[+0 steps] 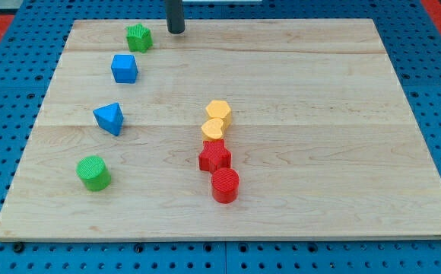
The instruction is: Move your arm at the right side of the yellow hexagon
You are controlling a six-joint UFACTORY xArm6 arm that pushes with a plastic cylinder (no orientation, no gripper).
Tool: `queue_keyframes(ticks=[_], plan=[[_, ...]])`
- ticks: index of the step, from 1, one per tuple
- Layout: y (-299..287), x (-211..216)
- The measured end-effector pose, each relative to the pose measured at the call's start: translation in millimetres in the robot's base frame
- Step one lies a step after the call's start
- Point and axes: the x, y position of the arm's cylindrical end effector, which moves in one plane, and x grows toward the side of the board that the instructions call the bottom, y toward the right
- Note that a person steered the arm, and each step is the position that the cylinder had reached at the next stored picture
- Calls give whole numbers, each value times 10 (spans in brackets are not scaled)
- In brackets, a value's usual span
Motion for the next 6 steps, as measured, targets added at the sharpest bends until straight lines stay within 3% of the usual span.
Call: queue_keyframes(ticks=[2,3,5,6], plan=[[155,168],[684,535],[783,871],[1137,1448]])
